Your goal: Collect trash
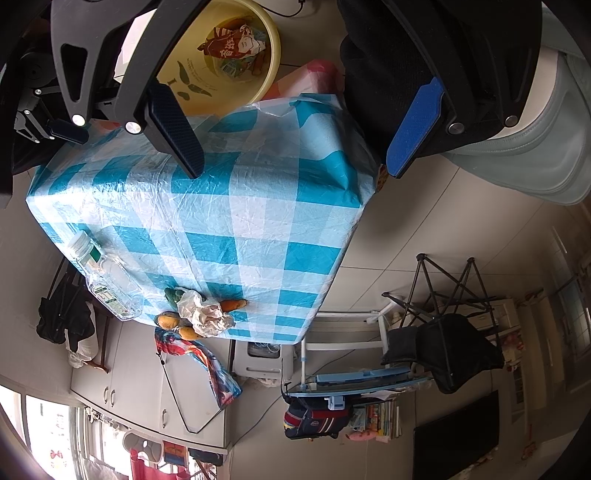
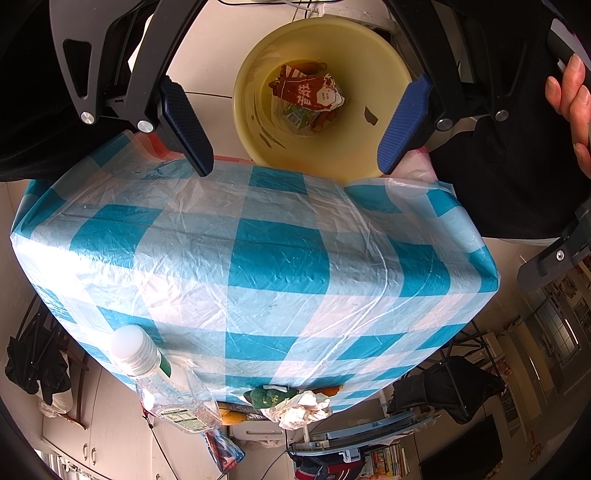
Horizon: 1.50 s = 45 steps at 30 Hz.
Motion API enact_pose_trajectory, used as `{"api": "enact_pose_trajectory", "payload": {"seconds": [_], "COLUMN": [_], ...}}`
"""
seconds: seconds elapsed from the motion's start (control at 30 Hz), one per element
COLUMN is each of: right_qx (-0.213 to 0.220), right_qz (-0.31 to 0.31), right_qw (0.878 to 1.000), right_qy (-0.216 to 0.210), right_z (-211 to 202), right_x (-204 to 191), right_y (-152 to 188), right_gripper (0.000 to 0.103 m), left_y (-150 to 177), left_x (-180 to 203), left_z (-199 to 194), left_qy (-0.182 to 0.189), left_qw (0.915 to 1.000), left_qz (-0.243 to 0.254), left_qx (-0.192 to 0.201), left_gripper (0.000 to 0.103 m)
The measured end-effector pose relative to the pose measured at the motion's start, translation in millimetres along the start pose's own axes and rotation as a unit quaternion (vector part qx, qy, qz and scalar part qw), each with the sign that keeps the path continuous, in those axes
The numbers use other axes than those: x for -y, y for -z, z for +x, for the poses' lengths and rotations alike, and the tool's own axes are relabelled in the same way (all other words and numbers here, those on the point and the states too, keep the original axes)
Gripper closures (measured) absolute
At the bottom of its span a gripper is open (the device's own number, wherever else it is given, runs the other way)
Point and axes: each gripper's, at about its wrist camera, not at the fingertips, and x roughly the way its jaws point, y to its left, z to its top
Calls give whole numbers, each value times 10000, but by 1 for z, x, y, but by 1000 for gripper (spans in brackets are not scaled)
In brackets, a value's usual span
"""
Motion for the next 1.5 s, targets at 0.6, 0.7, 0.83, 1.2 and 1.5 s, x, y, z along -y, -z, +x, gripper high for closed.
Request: {"api": "enact_pose_trajectory", "payload": {"seconds": [0.6,0.7,0.83,1.2,1.5], "right_qx": [-18,-15,-17,-13,-10], "right_qz": [-46,-47,-45,-44,-45], "right_qw": [10000,10000,10000,10000,10000], "right_qy": [28,27,28,31,33], "right_z": [2,2,2,2,2], "right_x": [0,0,0,0,-1], "right_y": [2,2,2,3,3], "right_gripper": [16,16,16,16,16], "left_y": [0,0,0,0,-1], "left_x": [0,0,0,0,0], "left_z": [0,0,0,0,0], "left_qy": [2,2,2,2,0], "left_qw": [10000,10000,10000,10000,10000], "left_qz": [2,2,9,4,-1], "left_qx": [1,1,3,1,2], "left_gripper": [7,7,7,7,7]}}
